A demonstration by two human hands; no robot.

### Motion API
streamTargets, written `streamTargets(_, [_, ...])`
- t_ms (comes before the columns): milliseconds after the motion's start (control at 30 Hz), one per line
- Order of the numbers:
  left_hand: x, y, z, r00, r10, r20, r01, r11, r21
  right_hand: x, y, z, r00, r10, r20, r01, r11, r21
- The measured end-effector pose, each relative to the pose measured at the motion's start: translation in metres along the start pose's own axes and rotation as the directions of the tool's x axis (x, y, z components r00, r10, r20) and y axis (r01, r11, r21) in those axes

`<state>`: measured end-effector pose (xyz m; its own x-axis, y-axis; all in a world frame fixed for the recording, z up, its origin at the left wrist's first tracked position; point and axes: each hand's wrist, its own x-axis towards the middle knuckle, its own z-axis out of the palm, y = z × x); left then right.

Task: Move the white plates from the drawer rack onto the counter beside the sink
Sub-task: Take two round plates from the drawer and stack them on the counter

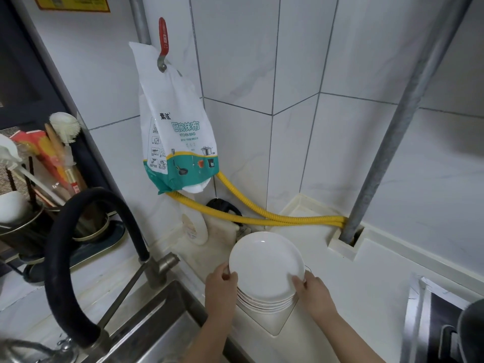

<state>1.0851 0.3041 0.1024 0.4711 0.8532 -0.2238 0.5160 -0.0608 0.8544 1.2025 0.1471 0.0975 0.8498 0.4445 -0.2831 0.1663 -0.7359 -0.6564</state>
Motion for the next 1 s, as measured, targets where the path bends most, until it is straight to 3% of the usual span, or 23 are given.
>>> streamTargets(200, [-0.024, -0.013, -0.011, 0.995, 0.076, 0.066, -0.08, 0.995, 0.058, -0.024, 0.001, -0.008, 0.995, -0.093, -0.039, 0.091, 0.995, -0.037])
streamTargets(333, [-0.045, -0.03, -0.023, 0.986, 0.091, 0.138, -0.12, 0.969, 0.218, -0.049, 0.005, -0.006, 0.969, -0.233, -0.08, 0.219, 0.963, -0.155])
streamTargets(500, [-0.075, -0.051, -0.028, 0.955, 0.127, 0.27, -0.247, 0.841, 0.481, -0.085, 0.013, 0.005, 0.923, -0.383, 0.026, 0.372, 0.875, -0.311])
streamTargets(633, [-0.11, -0.073, -0.03, 0.935, 0.084, 0.343, -0.279, 0.771, 0.573, -0.114, 0.028, 0.014, 0.901, -0.395, 0.178, 0.432, 0.795, -0.425])
streamTargets(833, [-0.176, -0.105, -0.041, 0.97, 0.046, 0.238, -0.197, 0.722, 0.663, -0.153, 0.054, 0.025, 0.827, -0.427, 0.366, 0.561, 0.666, -0.492])
streamTargets(1000, [-0.245, -0.13, -0.043, 0.995, -0.014, 0.101, -0.056, 0.752, 0.657, -0.193, 0.084, 0.029, 0.747, -0.468, 0.472, 0.665, 0.548, -0.508])
